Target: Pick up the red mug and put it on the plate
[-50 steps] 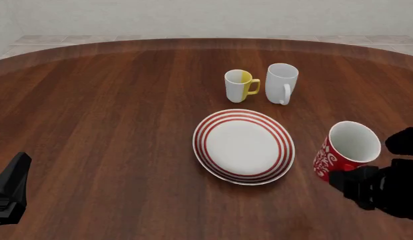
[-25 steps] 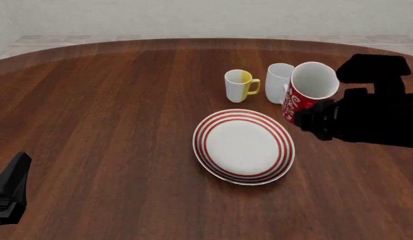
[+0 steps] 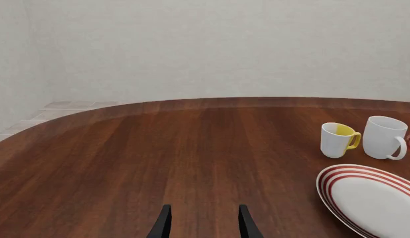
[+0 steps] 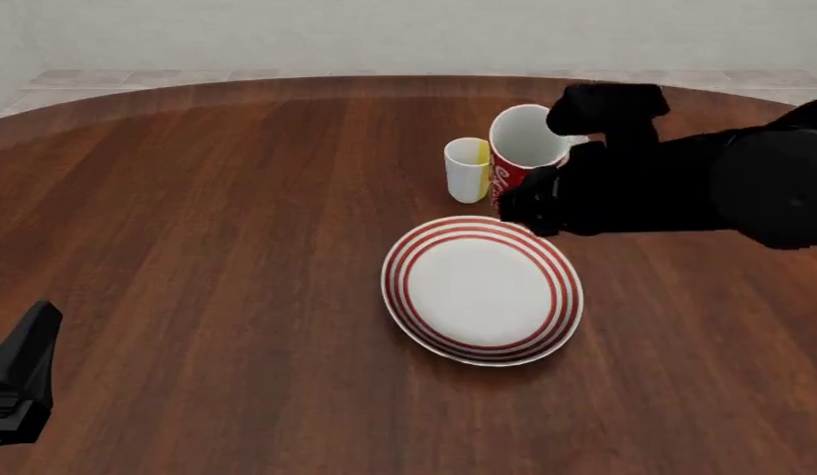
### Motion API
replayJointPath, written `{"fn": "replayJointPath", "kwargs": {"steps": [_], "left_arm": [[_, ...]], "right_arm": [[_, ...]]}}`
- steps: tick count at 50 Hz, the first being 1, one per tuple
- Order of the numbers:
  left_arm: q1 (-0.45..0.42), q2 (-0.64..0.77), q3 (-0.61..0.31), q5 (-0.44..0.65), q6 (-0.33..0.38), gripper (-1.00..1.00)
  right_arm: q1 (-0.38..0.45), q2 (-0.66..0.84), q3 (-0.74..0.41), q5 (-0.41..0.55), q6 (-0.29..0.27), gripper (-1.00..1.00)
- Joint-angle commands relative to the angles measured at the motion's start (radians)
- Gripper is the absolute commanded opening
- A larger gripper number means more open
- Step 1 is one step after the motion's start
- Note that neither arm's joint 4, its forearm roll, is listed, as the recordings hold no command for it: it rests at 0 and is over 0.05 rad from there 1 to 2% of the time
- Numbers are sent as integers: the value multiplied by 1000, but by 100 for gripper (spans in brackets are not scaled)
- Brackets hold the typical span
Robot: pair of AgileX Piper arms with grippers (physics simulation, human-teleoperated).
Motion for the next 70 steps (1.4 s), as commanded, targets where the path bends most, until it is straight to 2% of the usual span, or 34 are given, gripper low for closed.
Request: {"fn": "replayJointPath", "kwargs": {"steps": [1, 16, 31, 37, 40, 41, 70], "left_arm": [[0, 0, 0, 0, 0, 100], [0, 0, 0, 0, 0, 100], [0, 0, 0, 0, 0, 100], [0, 0, 0, 0, 0, 100], [0, 0, 0, 0, 0, 100], [0, 0, 0, 0, 0, 100], [0, 0, 0, 0, 0, 100]], "right_arm": [[32, 95, -51, -37, 9, -100], [44, 122, -40, -57, 35, -100], [25, 124, 5, -84, 35, -100], [38, 149, 22, -102, 56, -100], [30, 155, 20, -101, 44, -100], [9, 157, 29, -104, 25, -100], [4, 204, 61, -151, 32, -100]]}}
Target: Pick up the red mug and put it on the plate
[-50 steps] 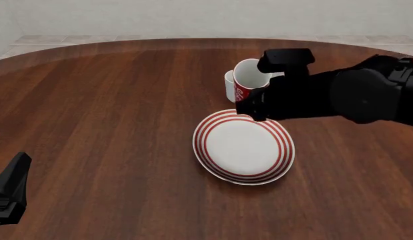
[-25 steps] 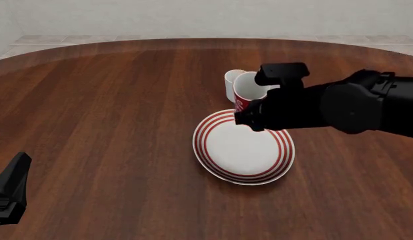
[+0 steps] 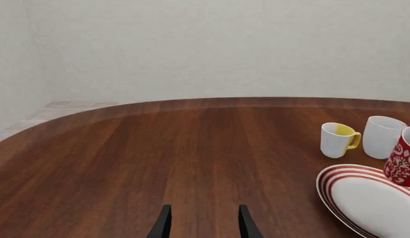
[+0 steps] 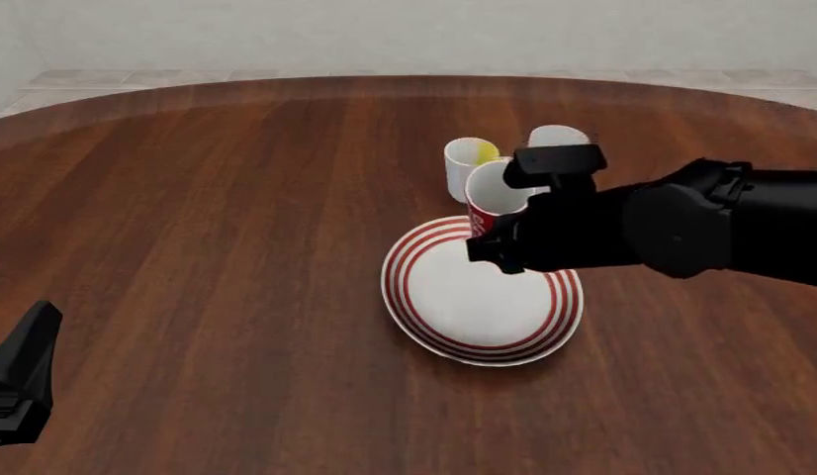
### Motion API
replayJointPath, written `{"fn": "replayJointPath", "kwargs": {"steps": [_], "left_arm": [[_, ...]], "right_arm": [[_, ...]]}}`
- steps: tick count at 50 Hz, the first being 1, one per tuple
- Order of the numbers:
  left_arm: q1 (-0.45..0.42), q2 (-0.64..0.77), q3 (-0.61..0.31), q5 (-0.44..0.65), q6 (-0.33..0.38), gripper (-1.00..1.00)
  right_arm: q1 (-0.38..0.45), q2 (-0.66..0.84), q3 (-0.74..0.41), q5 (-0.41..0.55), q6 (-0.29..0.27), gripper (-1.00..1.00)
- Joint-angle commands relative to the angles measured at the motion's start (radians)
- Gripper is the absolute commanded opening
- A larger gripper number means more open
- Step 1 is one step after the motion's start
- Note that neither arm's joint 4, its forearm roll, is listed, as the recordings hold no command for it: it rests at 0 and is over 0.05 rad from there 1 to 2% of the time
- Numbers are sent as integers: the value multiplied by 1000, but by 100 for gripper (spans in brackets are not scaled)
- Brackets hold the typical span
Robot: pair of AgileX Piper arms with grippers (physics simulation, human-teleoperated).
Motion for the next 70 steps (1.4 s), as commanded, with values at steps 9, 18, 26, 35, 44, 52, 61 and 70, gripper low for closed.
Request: {"fn": "replayJointPath", "kwargs": {"steps": [9, 18, 26, 35, 44, 52, 61, 70], "left_arm": [[0, 0, 0, 0, 0, 100], [0, 0, 0, 0, 0, 100], [0, 0, 0, 0, 0, 100], [0, 0, 0, 0, 0, 100], [0, 0, 0, 0, 0, 100], [0, 0, 0, 0, 0, 100], [0, 0, 0, 0, 0, 100], [0, 0, 0, 0, 0, 100]], "right_arm": [[1, 27, 8, -14, 18, -100], [-6, 33, 18, -25, 19, -100], [4, 52, 27, -41, 31, -100], [6, 79, 31, -61, 41, -100], [9, 92, 39, -79, 50, -100], [14, 103, 44, -89, 72, -100], [24, 113, 52, -105, 96, -100], [38, 129, 57, -120, 120, -100]]}}
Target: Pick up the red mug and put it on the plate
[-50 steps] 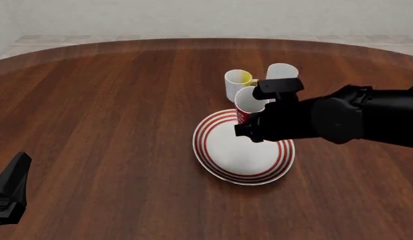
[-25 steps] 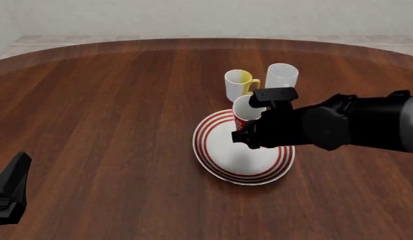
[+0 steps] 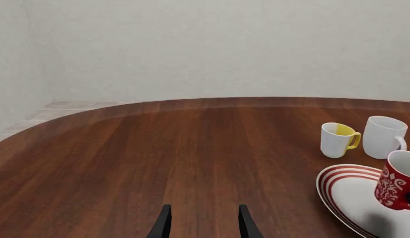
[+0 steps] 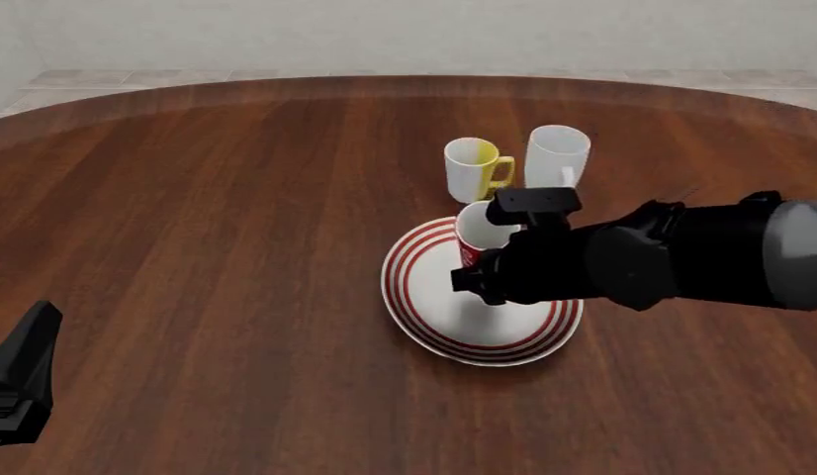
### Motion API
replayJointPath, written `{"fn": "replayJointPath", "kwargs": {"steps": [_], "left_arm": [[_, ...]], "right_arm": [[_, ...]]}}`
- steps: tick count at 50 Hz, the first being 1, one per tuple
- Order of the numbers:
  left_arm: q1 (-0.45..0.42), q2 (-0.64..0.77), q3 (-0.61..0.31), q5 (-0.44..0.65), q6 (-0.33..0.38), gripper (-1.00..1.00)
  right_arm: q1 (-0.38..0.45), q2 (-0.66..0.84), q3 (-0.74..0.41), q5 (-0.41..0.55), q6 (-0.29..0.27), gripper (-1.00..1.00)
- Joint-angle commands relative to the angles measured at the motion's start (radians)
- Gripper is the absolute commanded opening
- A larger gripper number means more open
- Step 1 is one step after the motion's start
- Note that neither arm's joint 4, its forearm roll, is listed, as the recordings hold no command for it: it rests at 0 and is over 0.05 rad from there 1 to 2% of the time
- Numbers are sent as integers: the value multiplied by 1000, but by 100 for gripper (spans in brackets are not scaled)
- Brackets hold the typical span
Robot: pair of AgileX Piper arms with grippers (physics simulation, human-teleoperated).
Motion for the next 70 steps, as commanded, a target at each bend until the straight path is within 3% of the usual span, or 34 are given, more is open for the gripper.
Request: {"fn": "replayJointPath", "kwargs": {"steps": [1, 31, 58, 66, 70], "left_arm": [[0, 0, 0, 0, 0, 100], [0, 0, 0, 0, 0, 100], [0, 0, 0, 0, 0, 100], [0, 0, 0, 0, 0, 100], [0, 0, 0, 0, 0, 100]], "right_arm": [[18, 15, 4, -18, 38, -100], [41, 51, 13, -50, 88, -100], [15, 82, 17, -76, 89, -100], [52, 80, 15, -95, 107, -100], [25, 95, 13, -92, 84, -100]]}}
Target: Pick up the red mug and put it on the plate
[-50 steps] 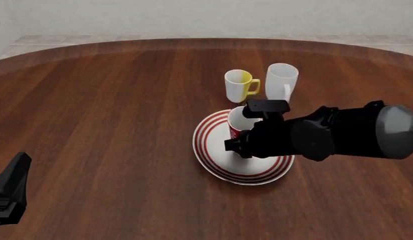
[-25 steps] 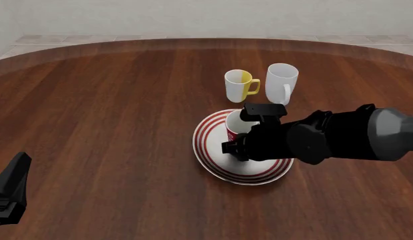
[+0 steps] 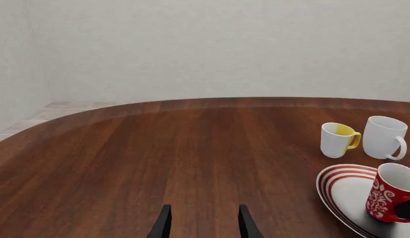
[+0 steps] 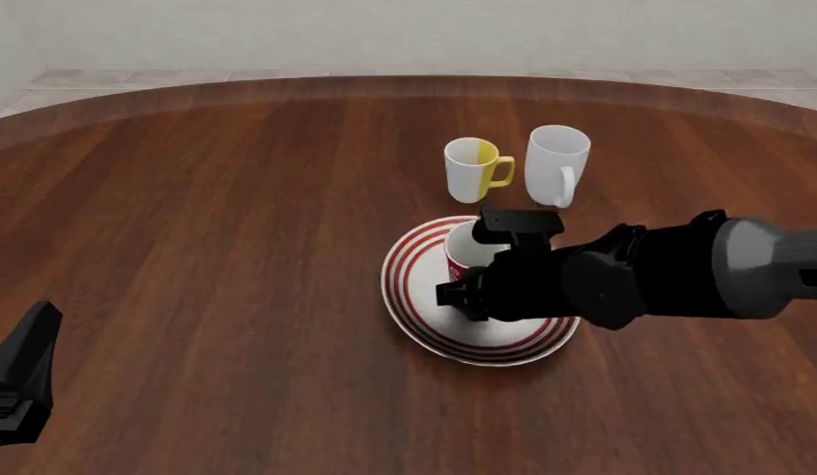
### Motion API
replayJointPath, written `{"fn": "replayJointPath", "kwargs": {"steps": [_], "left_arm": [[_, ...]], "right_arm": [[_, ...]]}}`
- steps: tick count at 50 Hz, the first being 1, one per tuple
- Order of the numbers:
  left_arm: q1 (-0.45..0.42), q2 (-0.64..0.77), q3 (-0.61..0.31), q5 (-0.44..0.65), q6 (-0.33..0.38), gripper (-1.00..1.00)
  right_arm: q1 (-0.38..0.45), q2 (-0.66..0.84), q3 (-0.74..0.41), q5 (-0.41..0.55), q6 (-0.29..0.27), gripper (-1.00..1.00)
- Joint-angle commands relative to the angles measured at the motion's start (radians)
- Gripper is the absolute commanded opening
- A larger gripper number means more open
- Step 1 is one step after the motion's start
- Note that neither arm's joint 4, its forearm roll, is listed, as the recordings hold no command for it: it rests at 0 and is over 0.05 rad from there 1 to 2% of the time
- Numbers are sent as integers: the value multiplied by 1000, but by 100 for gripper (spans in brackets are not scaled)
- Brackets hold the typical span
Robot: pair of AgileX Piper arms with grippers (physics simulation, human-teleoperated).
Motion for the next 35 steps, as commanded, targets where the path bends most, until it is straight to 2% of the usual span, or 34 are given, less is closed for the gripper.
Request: {"fn": "replayJointPath", "kwargs": {"steps": [1, 3, 4, 5, 6, 7, 8, 9, 11, 12, 13, 14, 15, 16, 19, 20, 21, 22, 23, 24, 27, 28, 31, 35], "left_arm": [[0, 0, 0, 0, 0, 100], [0, 0, 0, 0, 0, 100], [0, 0, 0, 0, 0, 100], [0, 0, 0, 0, 0, 100], [0, 0, 0, 0, 0, 100], [0, 0, 0, 0, 0, 100], [0, 0, 0, 0, 0, 100], [0, 0, 0, 0, 0, 100], [0, 0, 0, 0, 0, 100], [0, 0, 0, 0, 0, 100], [0, 0, 0, 0, 0, 100], [0, 0, 0, 0, 0, 100], [0, 0, 0, 0, 0, 100], [0, 0, 0, 0, 0, 100], [0, 0, 0, 0, 0, 100], [0, 0, 0, 0, 0, 100], [0, 0, 0, 0, 0, 100], [0, 0, 0, 0, 0, 100], [0, 0, 0, 0, 0, 100], [0, 0, 0, 0, 0, 100], [0, 0, 0, 0, 0, 100], [0, 0, 0, 0, 0, 100], [0, 0, 0, 0, 0, 100], [0, 0, 0, 0, 0, 100]], "right_arm": [[2, 12, -8, -8, -4, -100], [30, 9, -11, -10, 9, -100], [-4, 11, -12, -3, -16, -100], [17, 18, -10, -10, 5, -100], [4, 22, -12, -4, -6, -100], [24, 19, -11, -5, 6, -100], [-10, 18, -12, 2, -23, -100], [42, 21, -12, -7, 15, 100], [-18, 23, -13, 4, -28, 100], [22, 25, -15, 0, -8, 100], [-6, 34, -18, 6, -25, 100], [20, 33, -18, 3, -8, 100], [-6, 30, -18, 11, -26, 100], [11, 28, -20, 11, -15, 100], [4, 29, -21, 17, -29, 100], [21, 38, -23, 17, -2, 100], [36, 23, -25, 18, -9, 100], [4, 19, -25, 24, -26, 100], [12, 17, -25, 26, -20, 100], [56, 13, -24, 21, -5, 100], [1, 13, -25, 29, -27, 100], [49, 11, -23, 24, 2, 100], [5, 3, -22, 35, -26, 100], [19, -9, -26, 44, -27, 100]]}}
